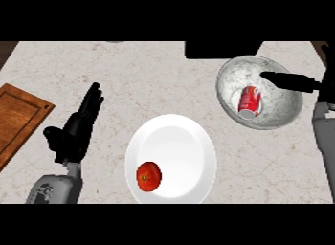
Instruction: Pick the can from the plate and place it in the bowl
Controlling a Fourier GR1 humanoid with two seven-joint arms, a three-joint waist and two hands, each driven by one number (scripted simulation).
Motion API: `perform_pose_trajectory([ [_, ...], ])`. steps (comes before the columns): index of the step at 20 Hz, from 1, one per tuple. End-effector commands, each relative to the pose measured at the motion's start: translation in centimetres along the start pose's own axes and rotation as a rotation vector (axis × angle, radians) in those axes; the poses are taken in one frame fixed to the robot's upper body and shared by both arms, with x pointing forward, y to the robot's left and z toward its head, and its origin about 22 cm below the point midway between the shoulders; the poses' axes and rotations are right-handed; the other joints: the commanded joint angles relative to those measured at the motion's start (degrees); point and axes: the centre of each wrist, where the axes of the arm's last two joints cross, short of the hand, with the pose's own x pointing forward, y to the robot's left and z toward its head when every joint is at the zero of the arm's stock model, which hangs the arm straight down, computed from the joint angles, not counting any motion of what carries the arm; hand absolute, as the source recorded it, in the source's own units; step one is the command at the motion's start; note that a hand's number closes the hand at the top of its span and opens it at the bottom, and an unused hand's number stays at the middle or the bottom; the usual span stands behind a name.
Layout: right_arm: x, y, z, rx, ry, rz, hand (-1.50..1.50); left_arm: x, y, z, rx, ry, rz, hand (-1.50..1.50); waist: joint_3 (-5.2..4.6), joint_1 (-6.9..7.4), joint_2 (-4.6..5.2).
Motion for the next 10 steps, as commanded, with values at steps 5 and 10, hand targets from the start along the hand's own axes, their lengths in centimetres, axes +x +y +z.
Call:
perform_pose_trajectory([
  [5, -2.8, -6.1, 3.9, 0.019, 0.017, -0.177, -1.5, 0.8, 0.9, 0.7, 0.007, 0.003, 0.0, 0.0, 0.02, -0.16, -0.04],
  [10, -2.6, -7.9, 5.0, 0.068, -0.002, -0.206, -1.5, -1.6, 1.0, 1.1, -0.004, 0.009, 0.011, 0.0, -0.01, 0.22, 0.12],
])
